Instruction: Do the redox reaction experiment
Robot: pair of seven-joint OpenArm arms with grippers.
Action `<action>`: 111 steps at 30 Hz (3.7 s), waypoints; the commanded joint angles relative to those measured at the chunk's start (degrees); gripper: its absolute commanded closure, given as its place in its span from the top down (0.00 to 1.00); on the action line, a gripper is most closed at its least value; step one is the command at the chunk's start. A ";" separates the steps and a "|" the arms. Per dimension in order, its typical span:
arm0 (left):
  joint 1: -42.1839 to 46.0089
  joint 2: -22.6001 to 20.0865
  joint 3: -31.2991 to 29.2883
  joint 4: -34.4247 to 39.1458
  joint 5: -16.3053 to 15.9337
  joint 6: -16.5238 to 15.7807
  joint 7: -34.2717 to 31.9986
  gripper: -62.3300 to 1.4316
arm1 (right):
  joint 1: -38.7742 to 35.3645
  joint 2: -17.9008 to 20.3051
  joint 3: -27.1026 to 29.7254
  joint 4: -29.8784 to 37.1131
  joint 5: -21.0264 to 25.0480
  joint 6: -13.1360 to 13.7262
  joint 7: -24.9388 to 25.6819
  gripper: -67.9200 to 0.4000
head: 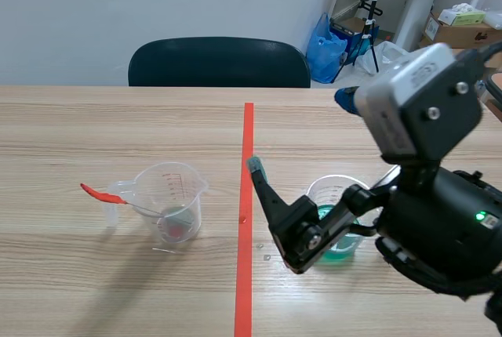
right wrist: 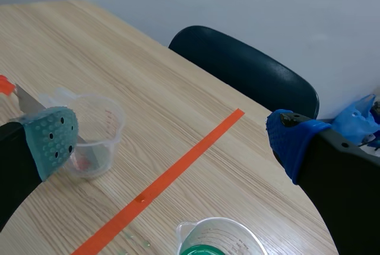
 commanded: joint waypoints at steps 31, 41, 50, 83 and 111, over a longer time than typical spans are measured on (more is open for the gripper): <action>-2.08 -10.47 9.38 3.17 -9.84 10.40 12.24 0.97 | -7.82 6.88 4.83 3.69 8.98 -3.93 -1.70 1.00; -2.10 -10.49 9.35 3.17 -9.84 10.40 12.24 0.97 | -7.82 6.86 4.83 3.69 8.98 -3.93 -1.49 1.00; -2.10 -10.49 9.35 3.17 -9.84 10.40 12.26 0.97 | -7.80 6.86 4.83 3.67 8.98 -3.93 -1.49 1.00; -2.10 -10.49 9.35 3.17 -9.81 10.40 12.28 0.97 | -7.82 6.86 4.83 3.67 8.98 -3.93 -1.66 1.00; -2.10 -10.49 9.35 3.17 -9.81 10.40 12.28 0.97 | -7.82 6.86 4.83 3.67 8.98 -3.93 -2.34 1.00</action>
